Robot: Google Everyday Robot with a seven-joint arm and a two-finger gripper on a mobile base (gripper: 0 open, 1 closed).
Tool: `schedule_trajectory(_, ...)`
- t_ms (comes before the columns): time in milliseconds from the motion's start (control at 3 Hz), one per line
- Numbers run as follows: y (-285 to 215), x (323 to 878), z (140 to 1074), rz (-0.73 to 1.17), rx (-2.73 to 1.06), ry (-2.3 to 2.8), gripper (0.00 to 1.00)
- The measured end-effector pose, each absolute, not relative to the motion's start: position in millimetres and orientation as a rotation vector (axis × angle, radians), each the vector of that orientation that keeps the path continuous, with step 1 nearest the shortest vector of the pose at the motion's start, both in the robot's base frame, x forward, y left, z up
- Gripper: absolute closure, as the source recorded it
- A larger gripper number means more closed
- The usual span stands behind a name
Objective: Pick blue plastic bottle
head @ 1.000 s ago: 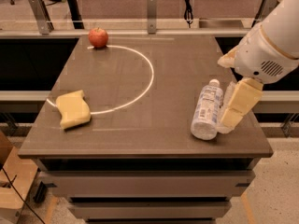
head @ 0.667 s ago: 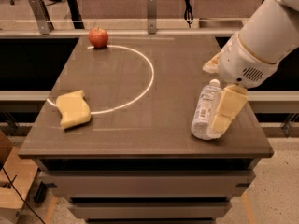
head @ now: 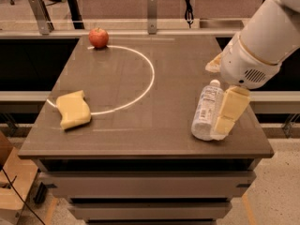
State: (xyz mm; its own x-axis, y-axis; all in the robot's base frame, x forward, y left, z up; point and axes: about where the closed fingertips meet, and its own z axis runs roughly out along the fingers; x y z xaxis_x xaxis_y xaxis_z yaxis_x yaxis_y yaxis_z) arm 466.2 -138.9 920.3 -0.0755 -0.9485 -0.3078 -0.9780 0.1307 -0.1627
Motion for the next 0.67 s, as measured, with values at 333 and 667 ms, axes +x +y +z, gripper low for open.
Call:
schedule_trajectory(333, -139.1, 474.0, 916.2, -0.007, -1.906, 2.044, 0.0)
schedule_trajectory(667, -143.3, 487.9, 905.3, -0.141, -1.955, 2.006, 0.0)
